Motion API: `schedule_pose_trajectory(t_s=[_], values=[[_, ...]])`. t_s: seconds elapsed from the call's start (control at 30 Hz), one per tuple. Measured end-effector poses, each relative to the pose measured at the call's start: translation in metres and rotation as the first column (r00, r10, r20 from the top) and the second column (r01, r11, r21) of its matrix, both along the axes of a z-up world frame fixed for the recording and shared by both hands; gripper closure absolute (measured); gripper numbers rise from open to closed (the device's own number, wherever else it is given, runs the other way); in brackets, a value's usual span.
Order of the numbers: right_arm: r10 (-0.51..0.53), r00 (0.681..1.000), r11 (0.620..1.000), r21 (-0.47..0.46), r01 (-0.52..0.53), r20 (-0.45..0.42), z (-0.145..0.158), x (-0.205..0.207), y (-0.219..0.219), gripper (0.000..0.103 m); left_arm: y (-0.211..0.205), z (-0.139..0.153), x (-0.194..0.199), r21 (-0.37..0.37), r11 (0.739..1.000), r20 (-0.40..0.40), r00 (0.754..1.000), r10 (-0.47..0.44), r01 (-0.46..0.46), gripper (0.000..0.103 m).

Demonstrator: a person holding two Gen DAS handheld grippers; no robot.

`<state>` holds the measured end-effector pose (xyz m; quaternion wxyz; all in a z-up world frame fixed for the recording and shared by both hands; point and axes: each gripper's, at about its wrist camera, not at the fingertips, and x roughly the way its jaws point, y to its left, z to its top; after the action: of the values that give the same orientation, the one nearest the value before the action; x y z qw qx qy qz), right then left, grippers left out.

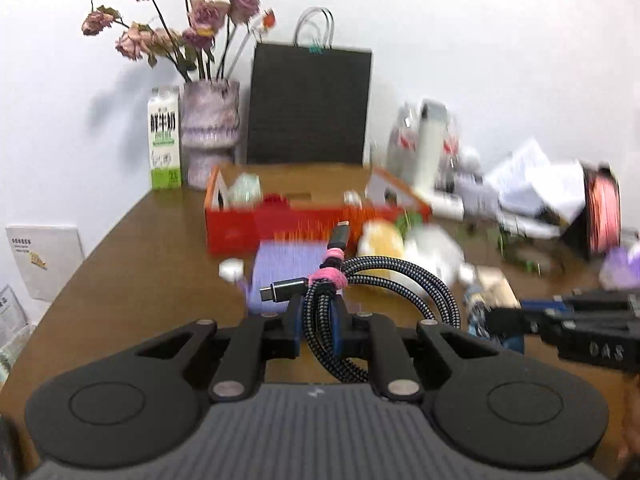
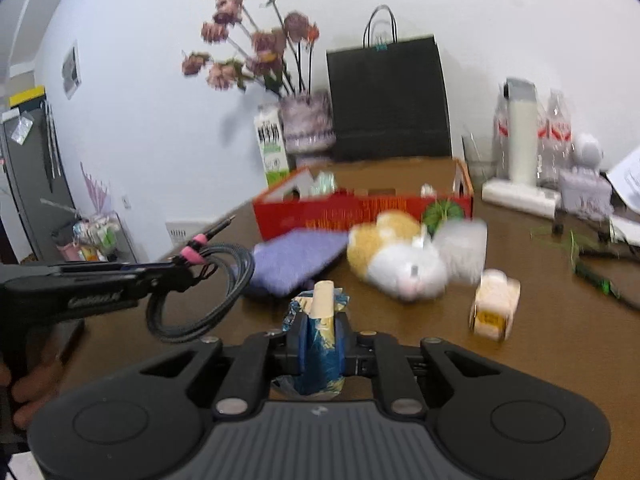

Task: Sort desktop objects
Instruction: 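Carry the cable and blue item to the box and open both tools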

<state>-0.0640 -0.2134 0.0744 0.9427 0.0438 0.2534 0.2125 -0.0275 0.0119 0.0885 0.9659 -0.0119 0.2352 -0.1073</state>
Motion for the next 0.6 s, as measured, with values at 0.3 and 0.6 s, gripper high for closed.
schedule_pose_trajectory(t_s=[0.3,0.6], values=[[-0.050,0.995,0.998,0.038,0.047,0.090,0.075,0.140,-0.013,0.091,-0.015,0.052,0.197,-0.004,1.000,-0.065,0.998,0.008,-0.008,0.089],[-0.167,0.978,0.972,-0.190,0.142,-0.123,0.048,0.375,-0.004,0.090,-0.061,-0.013,0.393,-0.007,0.999,-0.397,0.917,0.045,-0.052,0.088]])
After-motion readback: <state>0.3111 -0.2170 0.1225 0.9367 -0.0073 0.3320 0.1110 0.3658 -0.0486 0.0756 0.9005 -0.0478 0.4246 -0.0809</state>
